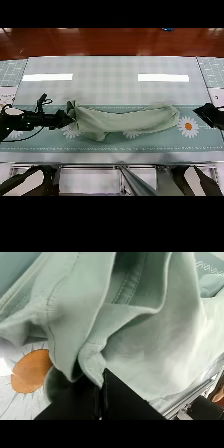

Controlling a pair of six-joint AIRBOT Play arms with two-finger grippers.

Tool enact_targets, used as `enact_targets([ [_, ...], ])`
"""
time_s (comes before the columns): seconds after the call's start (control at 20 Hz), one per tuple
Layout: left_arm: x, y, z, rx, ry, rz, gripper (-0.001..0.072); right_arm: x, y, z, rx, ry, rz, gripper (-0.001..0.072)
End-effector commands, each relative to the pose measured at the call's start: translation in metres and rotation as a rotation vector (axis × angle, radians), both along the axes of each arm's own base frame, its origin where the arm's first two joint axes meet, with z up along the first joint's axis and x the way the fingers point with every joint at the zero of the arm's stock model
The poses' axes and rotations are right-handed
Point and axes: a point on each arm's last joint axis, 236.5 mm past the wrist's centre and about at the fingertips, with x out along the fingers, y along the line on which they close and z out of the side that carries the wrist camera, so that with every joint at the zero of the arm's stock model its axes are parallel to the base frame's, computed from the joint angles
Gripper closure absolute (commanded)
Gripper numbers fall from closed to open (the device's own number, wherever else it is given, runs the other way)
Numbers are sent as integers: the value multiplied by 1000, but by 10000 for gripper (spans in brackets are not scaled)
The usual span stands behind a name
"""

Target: Fold the shirts.

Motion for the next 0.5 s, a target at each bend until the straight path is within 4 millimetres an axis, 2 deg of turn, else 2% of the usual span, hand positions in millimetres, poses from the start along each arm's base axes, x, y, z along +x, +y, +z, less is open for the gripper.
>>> enact_targets([
  [0.0,3,0,2,0,-6,-1,689,-19,-24,-36,61,139,-83,302],
  [0.2,3,0,2,0,-7,-1,689,-38,10,-73,242,276,51,302],
  [0.45,3,0,2,3,-8,1,689,-30,21,-96,362,302,51,302],
])
